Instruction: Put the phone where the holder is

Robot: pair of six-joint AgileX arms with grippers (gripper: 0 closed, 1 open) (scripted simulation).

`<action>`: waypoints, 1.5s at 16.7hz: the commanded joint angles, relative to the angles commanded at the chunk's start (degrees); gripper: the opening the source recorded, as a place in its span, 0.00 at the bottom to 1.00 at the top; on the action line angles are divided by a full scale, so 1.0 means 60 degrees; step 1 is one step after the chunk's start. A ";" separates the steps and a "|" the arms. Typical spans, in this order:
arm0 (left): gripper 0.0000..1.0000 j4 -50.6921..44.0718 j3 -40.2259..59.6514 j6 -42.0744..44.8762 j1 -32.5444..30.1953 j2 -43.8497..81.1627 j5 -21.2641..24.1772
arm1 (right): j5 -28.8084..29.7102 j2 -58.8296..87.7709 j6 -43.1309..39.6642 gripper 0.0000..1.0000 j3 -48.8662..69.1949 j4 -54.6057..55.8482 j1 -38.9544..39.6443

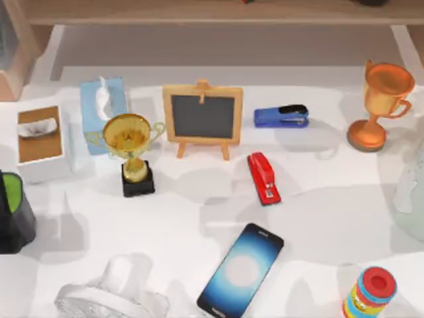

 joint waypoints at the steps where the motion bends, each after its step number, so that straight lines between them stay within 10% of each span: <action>1: 1.00 0.0000 0.0000 0.0000 0.0000 0.0000 0.0000 | 0.0000 0.0000 0.0000 1.00 0.0000 0.0000 0.0000; 12: 1.00 0.0000 0.0000 0.0000 0.0000 0.0000 0.0000 | 0.0128 0.3482 0.1524 1.00 0.4492 -0.2029 0.1404; 25: 1.00 0.0000 0.0000 0.0000 0.0000 0.0000 0.0000 | 0.0651 1.2705 0.8310 1.00 1.2957 -0.6805 0.5778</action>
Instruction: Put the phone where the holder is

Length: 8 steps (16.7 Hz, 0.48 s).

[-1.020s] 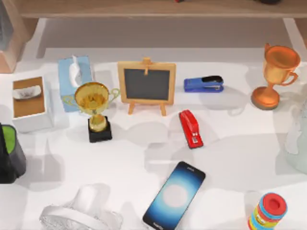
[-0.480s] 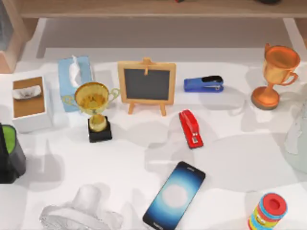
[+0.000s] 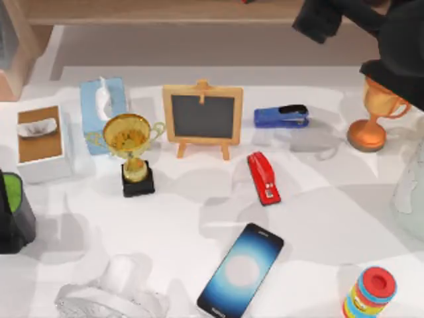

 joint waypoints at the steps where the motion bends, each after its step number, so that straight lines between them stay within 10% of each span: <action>1: 1.00 0.0000 0.0000 0.0000 0.0000 0.0000 0.0000 | -0.0021 0.0686 0.0602 1.00 0.0301 -0.0337 0.0350; 8: 1.00 0.0000 0.0000 0.0000 0.0000 0.0000 0.0000 | -0.0398 0.4897 0.4426 1.00 0.1180 -0.2495 0.2259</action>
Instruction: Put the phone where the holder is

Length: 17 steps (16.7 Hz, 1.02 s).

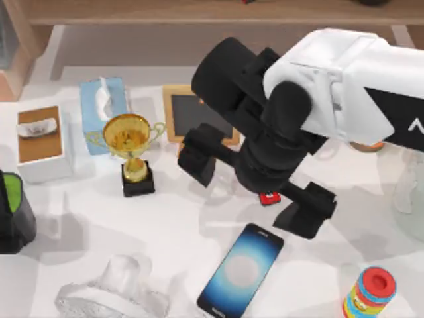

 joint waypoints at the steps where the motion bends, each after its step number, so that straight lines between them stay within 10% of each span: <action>1: 1.00 0.0000 0.0000 0.0000 0.0000 0.0000 0.0000 | -0.0066 0.0417 0.0396 1.00 -0.0005 -0.0225 0.0160; 17: 1.00 0.0000 0.0000 0.0000 0.0000 0.0000 0.0000 | -0.0241 0.2198 0.1345 1.00 -0.1142 0.1217 0.0508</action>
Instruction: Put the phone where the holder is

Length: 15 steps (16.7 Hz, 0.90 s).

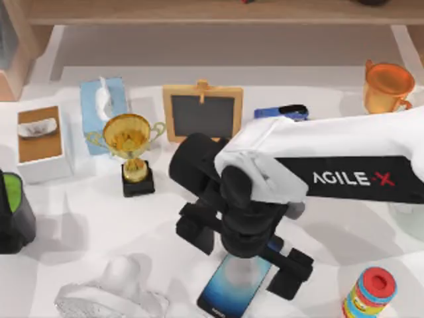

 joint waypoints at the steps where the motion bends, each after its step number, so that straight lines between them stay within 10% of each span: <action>1: 1.00 0.0000 0.0000 0.0000 0.0000 0.0000 0.0000 | 0.0001 0.0150 0.0008 1.00 -0.0195 0.0332 0.0006; 7: 1.00 0.0000 0.0000 0.0000 0.0000 0.0000 0.0000 | 0.0003 0.0364 0.0024 1.00 -0.0453 0.0721 0.0017; 15: 1.00 0.0000 0.0000 0.0000 0.0000 0.0000 0.0000 | 0.0003 0.0364 0.0024 0.40 -0.0453 0.0721 0.0017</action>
